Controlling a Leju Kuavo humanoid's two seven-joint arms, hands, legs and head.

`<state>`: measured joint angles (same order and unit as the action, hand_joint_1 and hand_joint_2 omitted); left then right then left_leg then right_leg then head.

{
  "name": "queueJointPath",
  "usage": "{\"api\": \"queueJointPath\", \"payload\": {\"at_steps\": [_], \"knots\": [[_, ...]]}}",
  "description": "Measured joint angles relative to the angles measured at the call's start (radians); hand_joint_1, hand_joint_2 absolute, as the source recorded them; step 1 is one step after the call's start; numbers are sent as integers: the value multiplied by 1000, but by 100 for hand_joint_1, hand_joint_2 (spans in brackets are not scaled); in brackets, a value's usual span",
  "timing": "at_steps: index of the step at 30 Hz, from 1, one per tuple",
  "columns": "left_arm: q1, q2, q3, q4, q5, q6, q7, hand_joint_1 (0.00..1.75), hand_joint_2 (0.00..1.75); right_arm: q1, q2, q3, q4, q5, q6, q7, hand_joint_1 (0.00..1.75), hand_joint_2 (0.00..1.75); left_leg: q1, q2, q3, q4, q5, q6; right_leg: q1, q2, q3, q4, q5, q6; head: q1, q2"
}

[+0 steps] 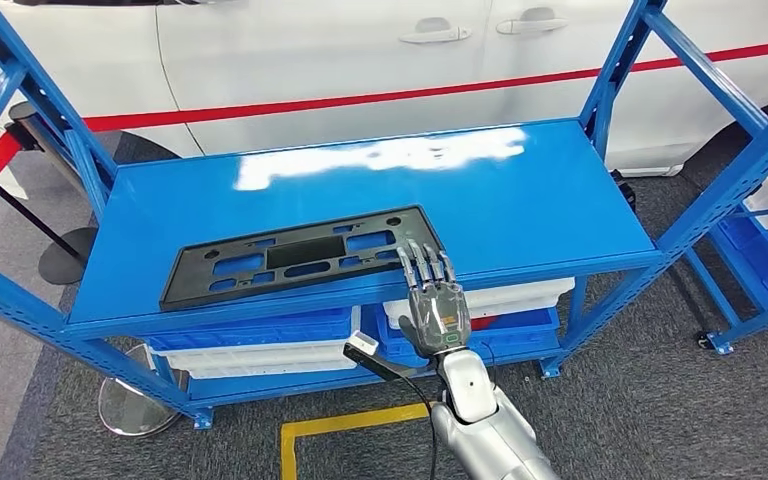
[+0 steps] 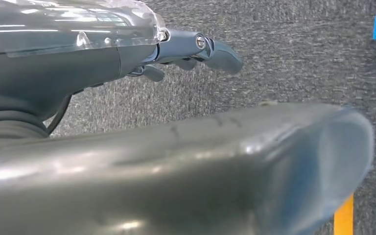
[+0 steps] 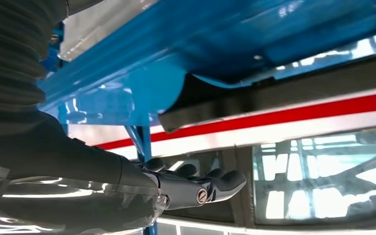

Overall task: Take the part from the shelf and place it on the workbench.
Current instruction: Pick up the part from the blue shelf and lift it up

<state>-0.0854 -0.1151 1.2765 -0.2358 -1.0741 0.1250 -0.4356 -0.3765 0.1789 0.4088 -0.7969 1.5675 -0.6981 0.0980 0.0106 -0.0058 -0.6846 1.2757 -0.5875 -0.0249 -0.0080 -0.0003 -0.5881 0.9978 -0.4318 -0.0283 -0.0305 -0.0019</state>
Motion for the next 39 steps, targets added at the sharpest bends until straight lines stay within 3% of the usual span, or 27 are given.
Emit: {"api": "queueJointPath", "payload": {"at_steps": [1,2,3,5,6,9,11,14,15,16,17,19,21,26,27,29,31,32,33,34,36,39], "knots": [[1,1,1,0,0,0,0,0,0,3,0,-5,0,0,0,0,0,175,4,0,-8,0,17,-4,-1,1,2,2,-3,1,0,0],[2,3,2,0,0,0,0,0,0,4,-1,-10,-1,0,0,0,0,175,7,0,4,-38,52,-7,-2,2,6,4,-7,4,0,0],[2,4,4,0,0,0,0,0,0,6,-1,-14,-3,0,0,0,0,175,10,1,31,-105,95,-8,-3,3,11,7,-12,7,0,0],[0,7,6,0,-2,0,1,0,0,6,-1,-20,-10,0,0,-2,0,175,8,2,84,-222,143,-2,-2,4,16,13,-22,17,0,0],[-1,7,7,0,-3,0,1,0,0,7,-1,-23,-14,0,0,-6,0,175,6,1,97,-251,149,3,-1,4,16,16,-25,23,0,0],[-1,8,9,1,-4,0,4,0,0,14,-1,-29,-35,-2,0,-26,0,175,3,-1,101,-263,145,26,-1,4,17,15,-29,41,1,0],[-1,8,9,1,-4,0,5,0,0,18,-1,-35,-54,-6,-1,-40,0,175,6,0,108,-271,147,39,-3,3,4,47,-52,51,2,0],[-3,9,10,1,-5,0,5,0,0,24,-1,-42,-70,-8,-1,-50,0,175,5,0,113,-274,145,51,-5,3,-90,228,-133,59,3,0],[-3,9,10,1,-5,0,7,0,0,29,-1,-44,-73,-8,-1,-54,0,175,4,0,114,-274,143,53,-5,3,-123,282,-147,61,3,0],[-2,9,10,1,-6,0,9,0,0,33,-1,-44,-77,-9,-1,-59,0,175,4,-1,116,-274,140,53,-5,3,-141,304,-142,61,3,0],[-1,9,10,1,-7,0,11,0,0,35,0,-45,-82,-8,-1,-64,0,175,3,-1,120,-273,137,53,-5,3,-139,287,-117,59,3,0],[-1,8,10,1,-9,0,14,0,0,34,5,-45,-91,-5,-2,-70,0,175,3,-3,130,-272,129,48,-5,3,-85,159,-38,52,3,0],[-2,8,10,1,-11,-1,14,0,0,28,12,-44,-94,-2,-2,-71,0,175,-1,-4,136,-269,120,39,-1,3,-33,48,3,43,3,0],[-5,8,10,2,-18,-9,12,0,0,12,33,-41,-90,2,-2,-61,0,175,0,-3,132,-248,95,10,-1,5,-14,15,-2,16,1,0],[-5,8,10,2,-20,-10,11,0,0,6,38,-39,-87,2,-2,-59,0,175,1,-2,115,-211,74,5,-3,4,-10,12,-3,10,1,0],[-5,7,10,2,-23,-12,10,0,0,-1,47,-32,-78,2,-2,-55,0,175,2,-1,48,-82,17,-2,-3,2,-4,11,-8,2,0,0],[-3,6,10,2,-24,-13,9,0,0,-2,50,-25,-65,3,-1,-51,0,175,3,0,-12,14,-1,-6,-1,1,2,12,-15,0,0,0],[-2,5,9,2,-24,-14,9,0,0,-3,51,-21,-58,3,-1,-49,0,175,3,0,-17,10,19,-6,-1,1,7,13,-19,0,0,0],[-2,5,9,2,-24,-14,9,0,0,-5,53,-19,-51,2,-1,-47,0,175,3,0,-3,-34,57,-4,0,2,13,14,-23,1,0,0],[-1,5,9,2,-25,-14,9,0,0,-8,57,-16,-45,2,-1,-47,0,175,3,0,26,-106,102,0,0,2,19,16,-29,3,0,0],[-3,5,9,2,-27,-14,9,0,0,-18,66,-11,-33,2,-2,-46,0,175,-2,0,78,-225,152,11,3,4,26,20,-38,11,1,0],[-5,5,9,2,-29,-15,8,0,0,-28,74,-1,-17,2,-2,-44,0,175,-7,-2,94,-261,152,26,4,4,29,19,-44,26,2,0]]}}
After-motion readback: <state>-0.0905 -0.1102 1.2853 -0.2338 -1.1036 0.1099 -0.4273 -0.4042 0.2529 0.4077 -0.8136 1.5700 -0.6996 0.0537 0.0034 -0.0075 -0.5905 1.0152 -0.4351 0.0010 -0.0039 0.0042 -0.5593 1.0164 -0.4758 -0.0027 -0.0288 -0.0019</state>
